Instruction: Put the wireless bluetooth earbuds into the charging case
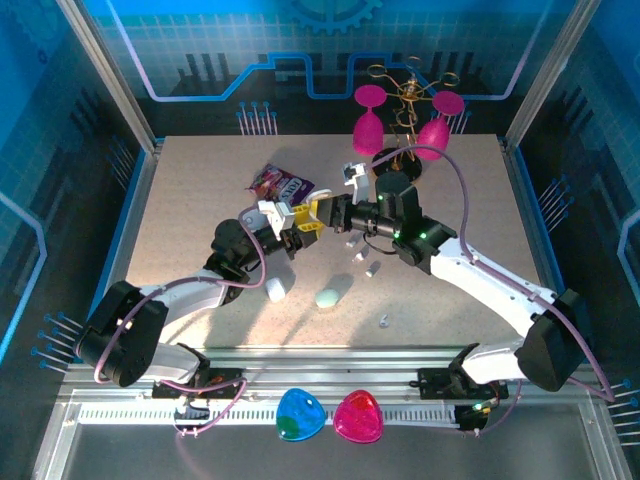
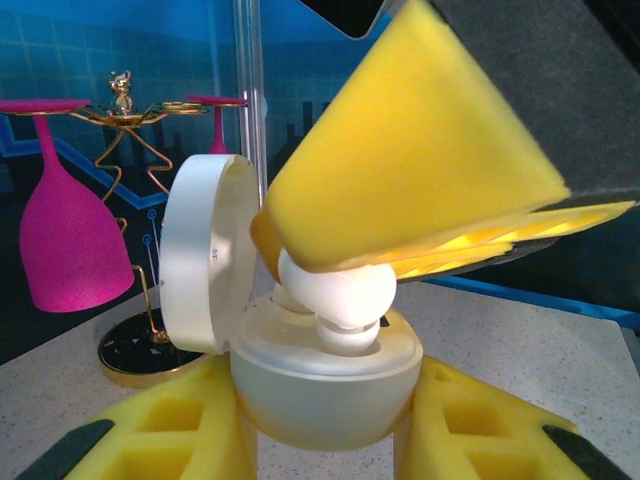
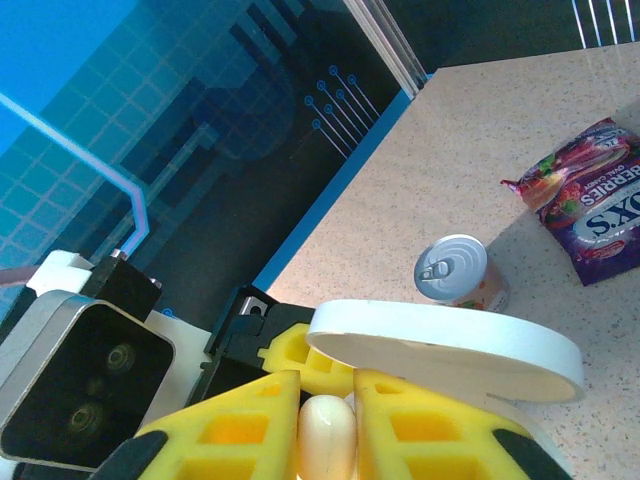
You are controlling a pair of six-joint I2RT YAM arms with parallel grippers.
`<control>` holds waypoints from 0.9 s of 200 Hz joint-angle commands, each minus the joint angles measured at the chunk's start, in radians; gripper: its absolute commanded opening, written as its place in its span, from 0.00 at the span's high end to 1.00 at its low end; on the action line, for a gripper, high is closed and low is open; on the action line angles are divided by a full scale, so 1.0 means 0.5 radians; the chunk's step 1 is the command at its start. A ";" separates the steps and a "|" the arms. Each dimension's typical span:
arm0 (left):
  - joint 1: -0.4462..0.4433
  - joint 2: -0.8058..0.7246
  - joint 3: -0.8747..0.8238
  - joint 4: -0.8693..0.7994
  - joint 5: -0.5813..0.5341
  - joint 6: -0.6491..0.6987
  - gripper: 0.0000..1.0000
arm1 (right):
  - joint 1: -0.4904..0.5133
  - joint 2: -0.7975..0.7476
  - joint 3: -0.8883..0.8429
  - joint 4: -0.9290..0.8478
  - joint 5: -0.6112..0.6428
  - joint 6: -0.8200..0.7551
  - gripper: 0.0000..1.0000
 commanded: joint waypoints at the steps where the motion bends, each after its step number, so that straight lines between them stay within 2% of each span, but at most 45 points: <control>1: -0.014 0.001 0.023 0.049 -0.039 0.027 0.80 | -0.027 0.027 0.035 0.046 -0.002 -0.015 0.80; 41: -0.014 -0.027 0.041 0.021 -0.039 0.017 0.80 | -0.028 0.029 0.002 0.023 0.041 0.006 0.78; 77: -0.017 -0.038 0.048 0.014 -0.035 0.012 0.80 | -0.028 0.042 0.012 -0.013 0.064 0.016 0.72; 122: -0.020 -0.068 0.051 -0.026 -0.035 0.027 0.80 | -0.029 0.003 0.005 -0.053 0.126 0.008 0.72; 180: -0.020 -0.037 0.038 0.008 -0.048 0.019 0.80 | -0.028 -0.086 0.002 -0.030 0.095 -0.014 0.59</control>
